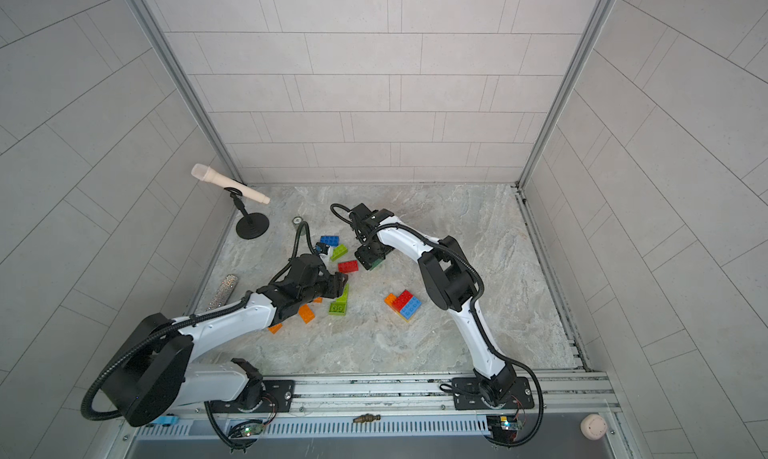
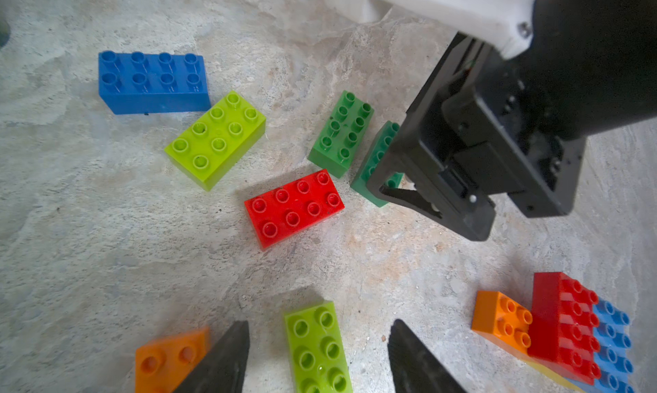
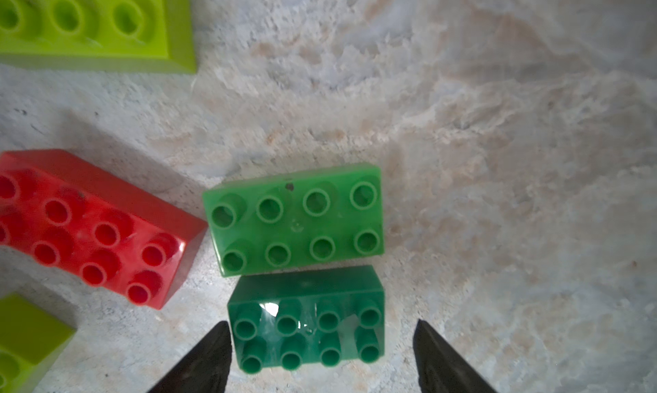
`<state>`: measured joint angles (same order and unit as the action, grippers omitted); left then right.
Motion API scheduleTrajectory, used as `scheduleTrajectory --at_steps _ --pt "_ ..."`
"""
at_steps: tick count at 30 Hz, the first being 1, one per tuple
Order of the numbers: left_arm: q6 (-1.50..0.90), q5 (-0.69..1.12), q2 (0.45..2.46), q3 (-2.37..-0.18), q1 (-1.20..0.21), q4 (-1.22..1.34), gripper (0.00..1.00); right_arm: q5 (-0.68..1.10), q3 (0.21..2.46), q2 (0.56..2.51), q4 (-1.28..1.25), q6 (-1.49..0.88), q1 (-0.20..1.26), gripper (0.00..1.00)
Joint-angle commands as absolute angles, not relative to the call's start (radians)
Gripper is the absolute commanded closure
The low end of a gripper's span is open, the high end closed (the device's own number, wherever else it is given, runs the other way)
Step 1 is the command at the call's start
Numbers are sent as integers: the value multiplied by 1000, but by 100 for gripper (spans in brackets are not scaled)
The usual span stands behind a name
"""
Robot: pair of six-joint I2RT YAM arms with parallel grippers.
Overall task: Assemble a rectangle with lego
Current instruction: Adjust the lego brick at the center of the board.
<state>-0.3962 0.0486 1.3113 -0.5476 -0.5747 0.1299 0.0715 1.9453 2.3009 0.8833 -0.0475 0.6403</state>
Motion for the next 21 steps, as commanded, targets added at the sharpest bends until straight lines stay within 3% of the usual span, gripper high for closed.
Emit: scheduleTrajectory --at_steps 1,11,16,21 --pt "-400 54 1318 -563 -578 134 33 83 1972 2324 917 -26 639 23" --pt "-397 60 1320 -567 -577 132 33 93 1999 2344 938 -20 638 35" --pt "-397 61 1320 -571 -577 130 33 102 2009 2357 954 -19 633 25" --pt "-398 64 1322 -571 -577 130 33 90 2014 2367 956 -15 632 26"
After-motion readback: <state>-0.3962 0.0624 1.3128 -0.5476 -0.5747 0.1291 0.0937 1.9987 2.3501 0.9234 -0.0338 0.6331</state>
